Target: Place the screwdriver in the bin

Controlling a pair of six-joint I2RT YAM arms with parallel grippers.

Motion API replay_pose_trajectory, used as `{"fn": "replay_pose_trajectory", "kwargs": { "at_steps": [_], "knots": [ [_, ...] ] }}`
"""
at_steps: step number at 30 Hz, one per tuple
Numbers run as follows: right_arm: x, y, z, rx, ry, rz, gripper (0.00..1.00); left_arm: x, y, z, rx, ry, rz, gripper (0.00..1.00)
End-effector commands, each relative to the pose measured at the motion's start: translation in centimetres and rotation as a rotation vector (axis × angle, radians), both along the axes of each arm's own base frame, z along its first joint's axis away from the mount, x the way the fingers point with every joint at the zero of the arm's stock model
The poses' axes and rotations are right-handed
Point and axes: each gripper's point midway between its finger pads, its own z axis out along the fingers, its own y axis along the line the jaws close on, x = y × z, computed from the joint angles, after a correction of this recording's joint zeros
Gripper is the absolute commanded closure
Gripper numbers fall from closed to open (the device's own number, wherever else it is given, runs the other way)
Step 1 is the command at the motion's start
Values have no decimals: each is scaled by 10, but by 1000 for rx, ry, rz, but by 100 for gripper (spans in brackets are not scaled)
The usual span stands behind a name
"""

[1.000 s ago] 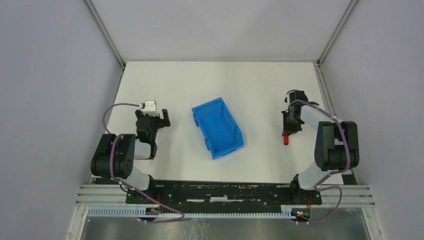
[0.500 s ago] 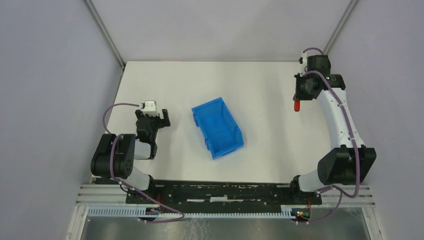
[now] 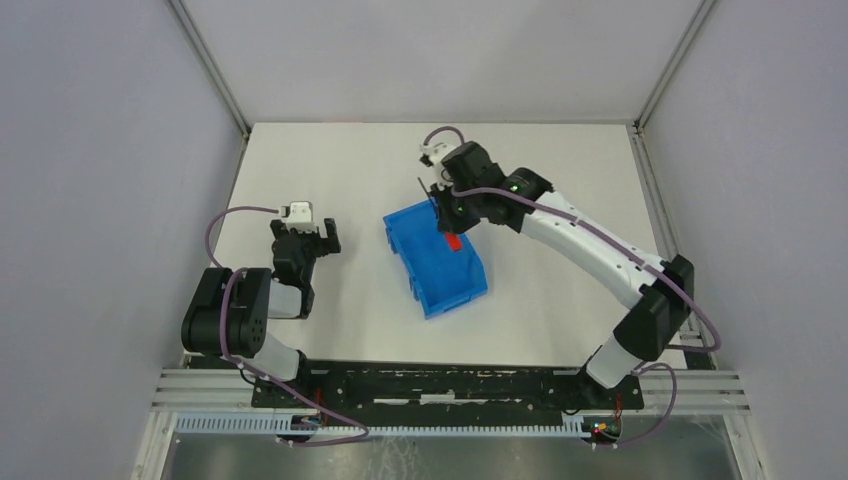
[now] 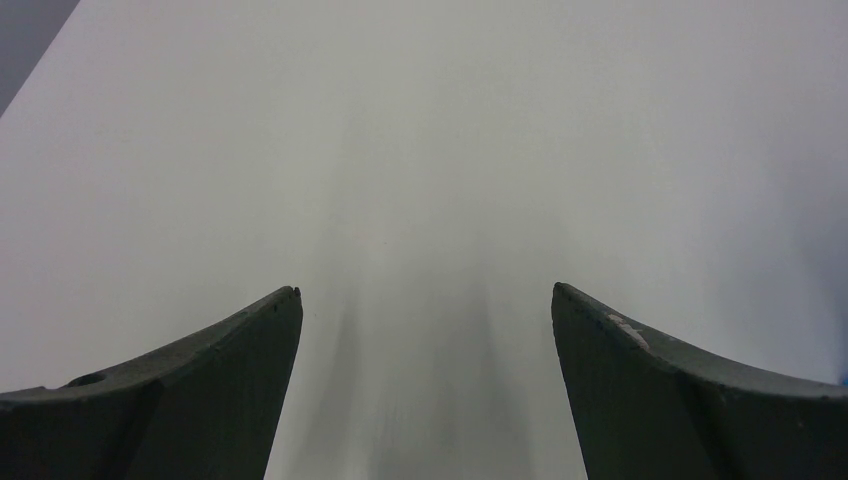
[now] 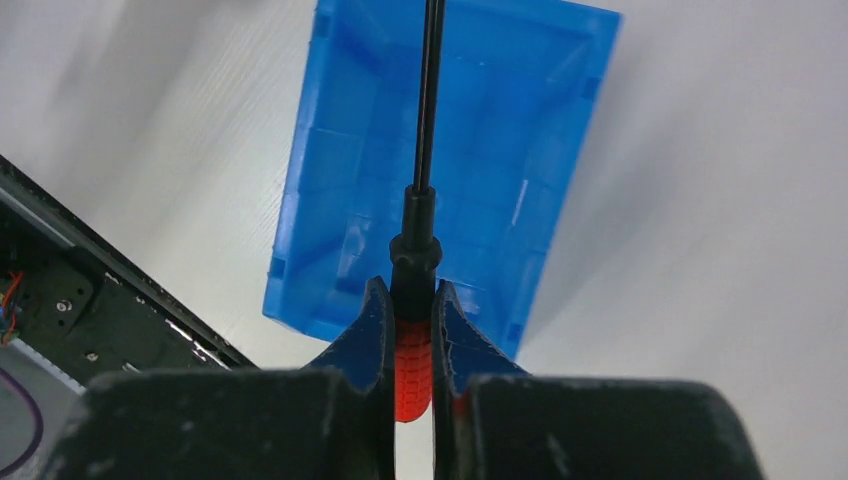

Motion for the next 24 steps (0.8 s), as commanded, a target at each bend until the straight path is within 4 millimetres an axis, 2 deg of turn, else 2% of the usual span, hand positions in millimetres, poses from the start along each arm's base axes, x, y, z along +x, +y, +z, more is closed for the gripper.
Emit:
{"fn": "replay_pose_trajectory", "kwargs": {
  "at_steps": [1,4,6,9,14,15,19,24],
  "knots": [
    [2,30,-32,-87,-5,60,100,5,-1,15,-32,-55,7,0],
    [1,30,-77,-226,18,78,100,5,-1,15,-32,-55,8,0],
    [0,28,-99,-274,39,85,100,5,-1,15,-32,-55,7,0],
    [2,27,-122,-297,42,67,100,5,-1,15,-32,-55,9,0],
    [-5,30,-160,-281,87,82,100,5,-1,15,-32,-55,7,0],
    [-7,29,-168,-292,101,76,96,5,-1,15,-32,-55,7,0],
    [-3,27,-185,-300,103,21,80,5,-1,15,-32,-55,7,0],
    [7,29,-189,-282,79,-63,72,5,-1,15,-32,-55,8,0]
  ]
}}
